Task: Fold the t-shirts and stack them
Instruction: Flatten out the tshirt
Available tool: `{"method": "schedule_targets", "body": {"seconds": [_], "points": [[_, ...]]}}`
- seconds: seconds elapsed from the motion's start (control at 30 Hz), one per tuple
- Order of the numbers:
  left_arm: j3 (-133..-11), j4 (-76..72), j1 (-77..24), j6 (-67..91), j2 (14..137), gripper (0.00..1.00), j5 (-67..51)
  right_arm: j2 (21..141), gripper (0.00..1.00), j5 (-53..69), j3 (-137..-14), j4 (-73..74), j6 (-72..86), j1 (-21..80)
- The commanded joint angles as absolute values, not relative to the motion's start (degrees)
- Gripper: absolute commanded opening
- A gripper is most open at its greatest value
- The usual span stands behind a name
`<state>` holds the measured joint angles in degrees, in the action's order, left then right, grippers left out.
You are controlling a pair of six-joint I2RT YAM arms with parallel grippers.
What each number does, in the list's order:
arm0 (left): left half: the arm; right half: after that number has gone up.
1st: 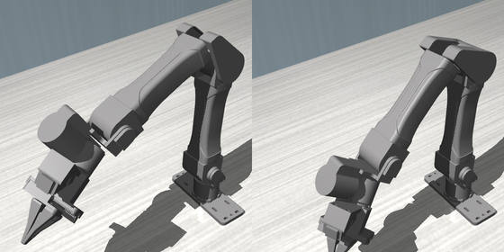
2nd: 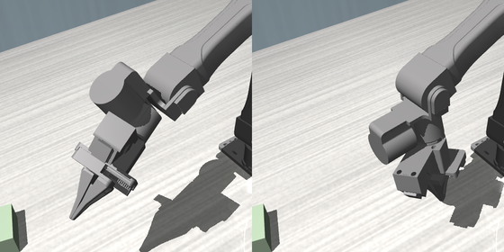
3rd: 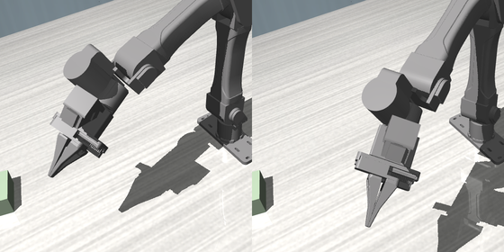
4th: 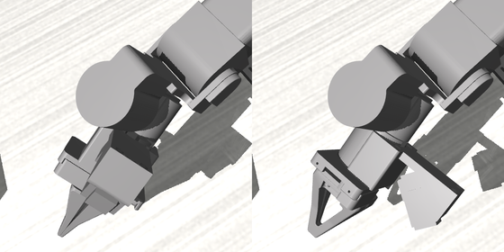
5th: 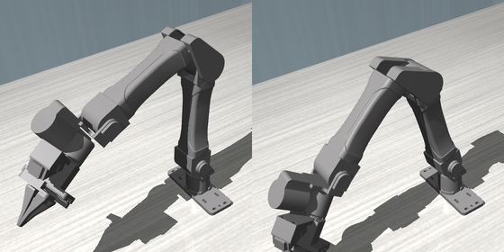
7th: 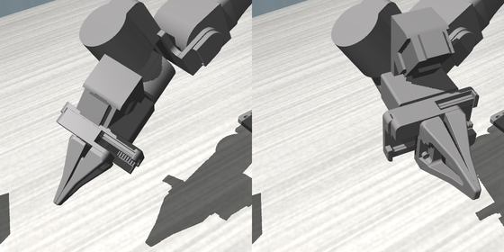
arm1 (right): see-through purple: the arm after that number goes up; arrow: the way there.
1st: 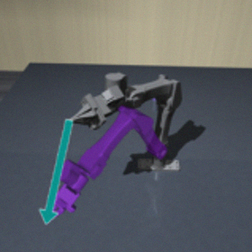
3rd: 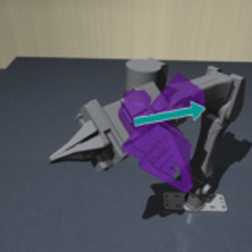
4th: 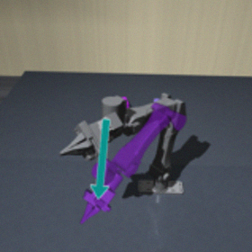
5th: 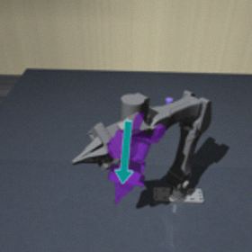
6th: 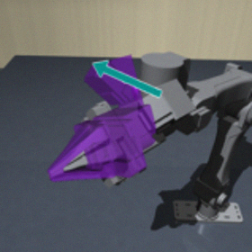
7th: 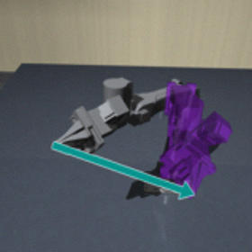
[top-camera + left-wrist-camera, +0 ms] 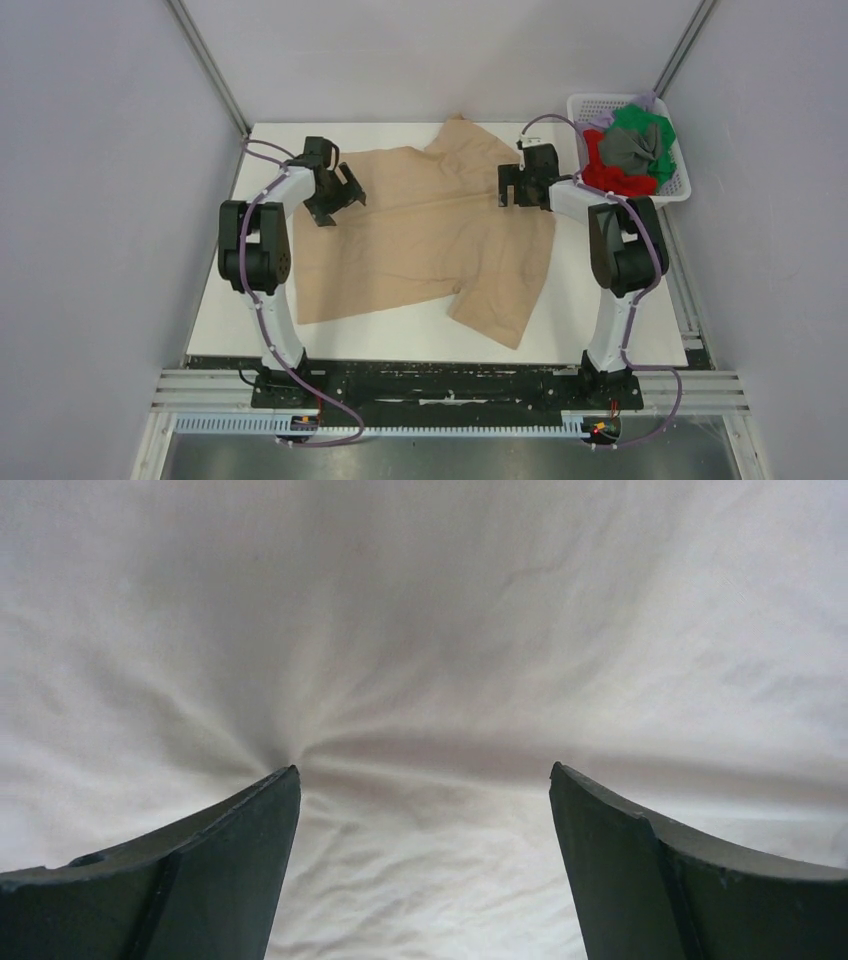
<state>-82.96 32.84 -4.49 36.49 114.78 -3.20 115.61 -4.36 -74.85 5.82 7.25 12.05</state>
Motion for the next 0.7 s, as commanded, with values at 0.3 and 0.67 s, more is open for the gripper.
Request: {"method": "schedule_targets", "body": {"seconds": [0.3, 0.67], "points": [[-61.4, 33.0, -5.9, 40.4, 84.8, 1.0, -2.3, 83.5, 0.98, -9.0, -48.2, 5.8, 7.6, 23.4], [-53.6, 24.0, -5.8, 40.5, 90.7, 1.0, -3.9, 80.0, 0.98, -6.9, -32.5, 3.0, 12.8, 27.7]]}}
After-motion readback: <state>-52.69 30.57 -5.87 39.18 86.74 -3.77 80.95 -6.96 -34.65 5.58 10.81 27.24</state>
